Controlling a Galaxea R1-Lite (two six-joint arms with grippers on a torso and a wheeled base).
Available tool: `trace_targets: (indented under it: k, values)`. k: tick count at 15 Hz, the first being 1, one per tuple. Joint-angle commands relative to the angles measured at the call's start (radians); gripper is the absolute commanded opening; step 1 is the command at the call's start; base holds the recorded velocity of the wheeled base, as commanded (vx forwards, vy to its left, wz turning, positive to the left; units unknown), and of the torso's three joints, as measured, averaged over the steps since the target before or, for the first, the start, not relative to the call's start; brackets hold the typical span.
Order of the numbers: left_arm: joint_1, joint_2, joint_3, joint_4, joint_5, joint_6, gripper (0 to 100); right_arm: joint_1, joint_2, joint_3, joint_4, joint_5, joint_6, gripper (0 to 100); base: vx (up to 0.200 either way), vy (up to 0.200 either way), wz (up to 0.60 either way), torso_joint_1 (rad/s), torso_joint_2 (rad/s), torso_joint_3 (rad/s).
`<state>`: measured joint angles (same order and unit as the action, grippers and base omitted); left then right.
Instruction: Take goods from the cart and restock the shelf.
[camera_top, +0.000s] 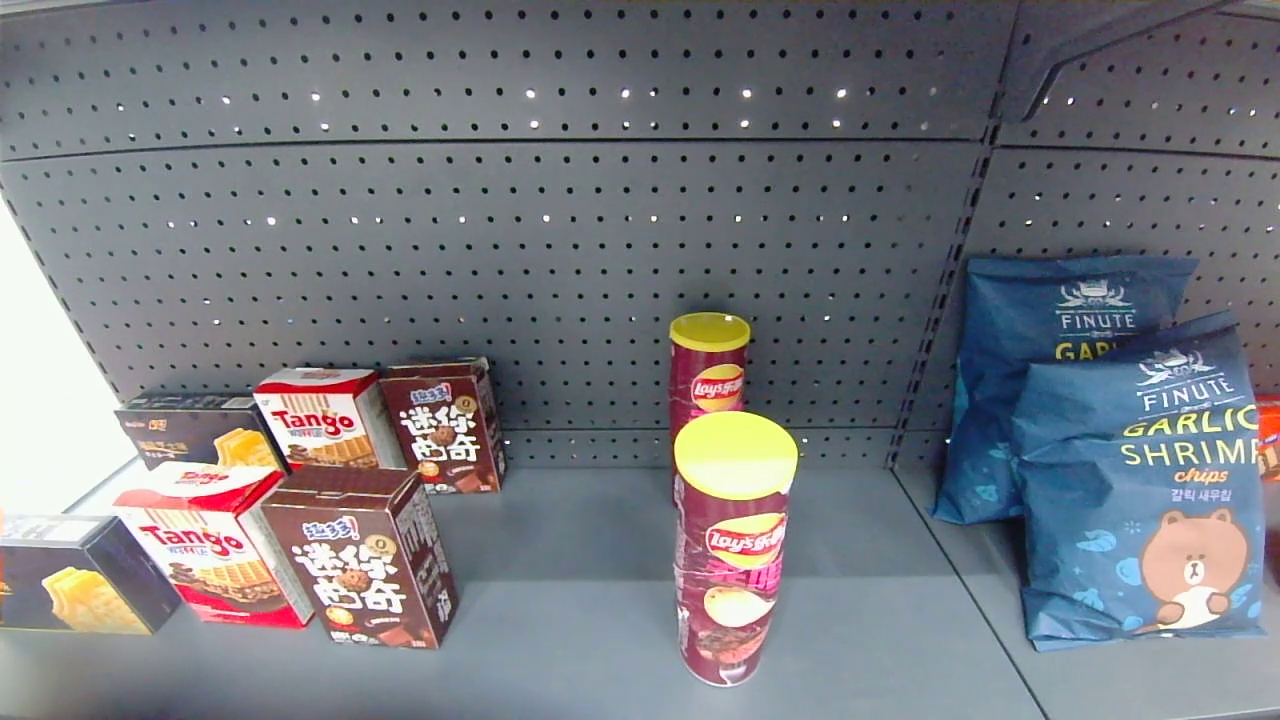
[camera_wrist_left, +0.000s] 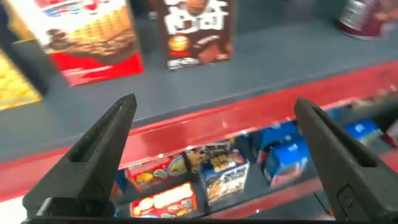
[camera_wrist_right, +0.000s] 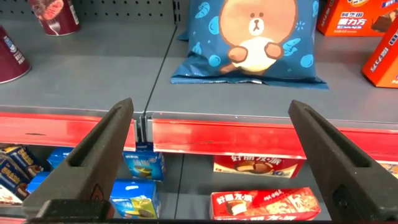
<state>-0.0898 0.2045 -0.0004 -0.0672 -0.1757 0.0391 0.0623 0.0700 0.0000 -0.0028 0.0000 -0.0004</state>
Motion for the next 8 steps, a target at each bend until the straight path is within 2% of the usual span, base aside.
trace_targets:
  k: [1,3,4,5,6,8]
  values:
    - [0.068,-0.046,0.0,0.001,0.028,0.002,100,0.001,0.005,0.0,0.0,0.0,-0.001,100,0.0,0.0,0.0,0.0,0.0,0.0]
    - [0.122,-0.132,0.0,0.003,0.154,0.064,100,0.001,0.005,0.0,0.0,0.0,-0.001,100,0.0,0.0,0.0,0.0,0.0,0.0]
    - [0.122,-0.132,0.0,0.003,0.154,0.064,100,0.001,0.005,0.0,0.0,0.0,-0.001,100,0.0,0.0,0.0,0.0,0.0,0.0]
    - [0.114,-0.163,0.0,0.004,0.183,0.073,100,0.001,0.005,0.0,0.0,0.0,-0.001,100,0.0,0.0,0.0,0.0,0.0,0.0]
    - [0.091,-0.204,0.0,0.006,0.185,0.068,100,0.001,0.005,0.0,0.0,0.0,0.0,100,0.0,0.0,0.0,0.0,0.0,0.0]
    - [0.091,-0.204,0.0,0.037,0.173,0.03,100,0.001,0.005,0.0,0.0,0.0,-0.001,100,0.0,0.0,0.0,0.0,0.0,0.0]
